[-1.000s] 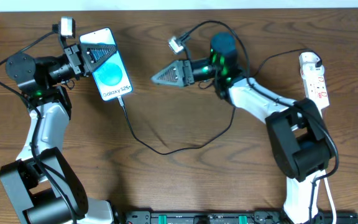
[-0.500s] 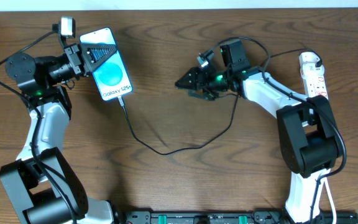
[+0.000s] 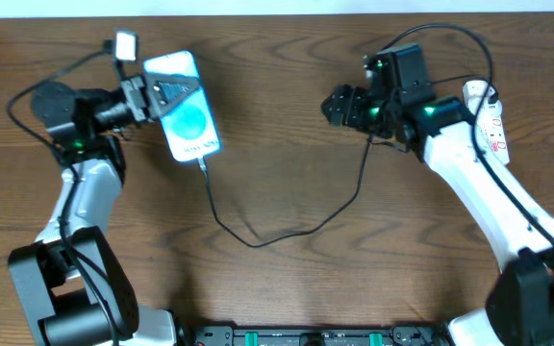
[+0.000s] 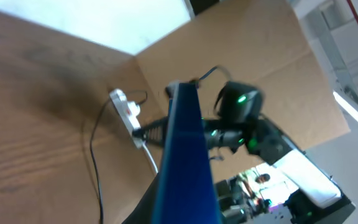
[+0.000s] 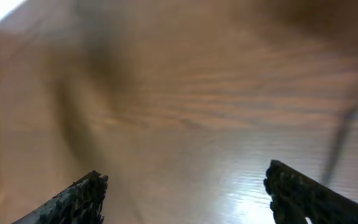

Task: Plug charger to phone and switch on socket
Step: 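Carry the plugged phone with the left gripper down to the table center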

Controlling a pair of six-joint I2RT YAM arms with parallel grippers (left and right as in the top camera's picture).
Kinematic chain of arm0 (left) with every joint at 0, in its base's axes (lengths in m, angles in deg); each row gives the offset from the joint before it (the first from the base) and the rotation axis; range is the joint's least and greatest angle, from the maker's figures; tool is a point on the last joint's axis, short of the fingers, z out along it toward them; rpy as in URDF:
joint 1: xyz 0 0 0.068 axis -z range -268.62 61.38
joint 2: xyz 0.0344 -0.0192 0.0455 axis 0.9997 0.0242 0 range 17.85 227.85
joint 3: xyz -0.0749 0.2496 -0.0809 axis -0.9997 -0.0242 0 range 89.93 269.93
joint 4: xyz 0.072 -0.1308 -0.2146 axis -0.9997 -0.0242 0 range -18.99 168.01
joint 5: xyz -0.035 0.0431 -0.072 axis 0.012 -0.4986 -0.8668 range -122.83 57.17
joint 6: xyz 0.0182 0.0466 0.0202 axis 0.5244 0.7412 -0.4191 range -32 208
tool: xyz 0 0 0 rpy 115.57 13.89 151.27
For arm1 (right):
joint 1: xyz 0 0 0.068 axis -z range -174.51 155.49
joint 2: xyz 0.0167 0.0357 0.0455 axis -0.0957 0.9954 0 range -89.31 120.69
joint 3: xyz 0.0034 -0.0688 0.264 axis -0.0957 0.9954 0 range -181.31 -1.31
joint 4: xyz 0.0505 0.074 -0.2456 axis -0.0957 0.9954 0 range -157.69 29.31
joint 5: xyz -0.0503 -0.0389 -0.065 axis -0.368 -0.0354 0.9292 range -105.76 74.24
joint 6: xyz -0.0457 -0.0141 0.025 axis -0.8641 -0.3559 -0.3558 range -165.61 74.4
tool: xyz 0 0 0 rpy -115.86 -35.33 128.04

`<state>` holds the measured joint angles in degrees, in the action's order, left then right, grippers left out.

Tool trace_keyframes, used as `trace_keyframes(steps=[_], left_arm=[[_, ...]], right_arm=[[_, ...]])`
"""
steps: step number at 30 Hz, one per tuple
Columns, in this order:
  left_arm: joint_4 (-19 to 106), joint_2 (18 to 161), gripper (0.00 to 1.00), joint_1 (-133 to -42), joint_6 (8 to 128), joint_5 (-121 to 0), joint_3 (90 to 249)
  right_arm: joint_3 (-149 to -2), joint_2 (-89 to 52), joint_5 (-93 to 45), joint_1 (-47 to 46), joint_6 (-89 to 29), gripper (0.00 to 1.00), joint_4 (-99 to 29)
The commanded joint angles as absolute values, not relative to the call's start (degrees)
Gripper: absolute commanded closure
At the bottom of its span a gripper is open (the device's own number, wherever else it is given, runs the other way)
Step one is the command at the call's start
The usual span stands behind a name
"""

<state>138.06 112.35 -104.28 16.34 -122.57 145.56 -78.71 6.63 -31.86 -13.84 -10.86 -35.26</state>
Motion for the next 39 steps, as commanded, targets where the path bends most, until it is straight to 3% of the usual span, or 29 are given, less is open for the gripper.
trace_keyframes(steps=[1, 7, 15, 19, 39], left_arm=[[138.54, 111.85, 0.92, -101.61, 23.64, -121.98, 141.83], [134.58, 112.22, 0.93, -98.9, 28.39, -114.7, 136.12], [103.64, 112.22, 0.93, -96.12, 43.6, -97.67, 134.75], [94.26, 112.22, 0.93, -93.39, 50.88, -90.55, 134.75], [90.87, 112.37, 0.93, -76.36, 65.61, -88.67, 134.72]], right_arm=[[-79.26, 2.57, -22.37, -13.62, -12.04, 0.19, -33.87], [-79.26, -0.91, -21.69, -13.62, -12.72, 0.19, -33.34], [-79.26, -1.61, -21.69, -13.62, -12.98, 0.19, -33.17], [-79.26, -1.59, -21.67, -13.62, -13.16, 0.19, -33.17], [-79.26, -1.59, -21.19, -13.62, -15.06, 0.14, -33.19]])
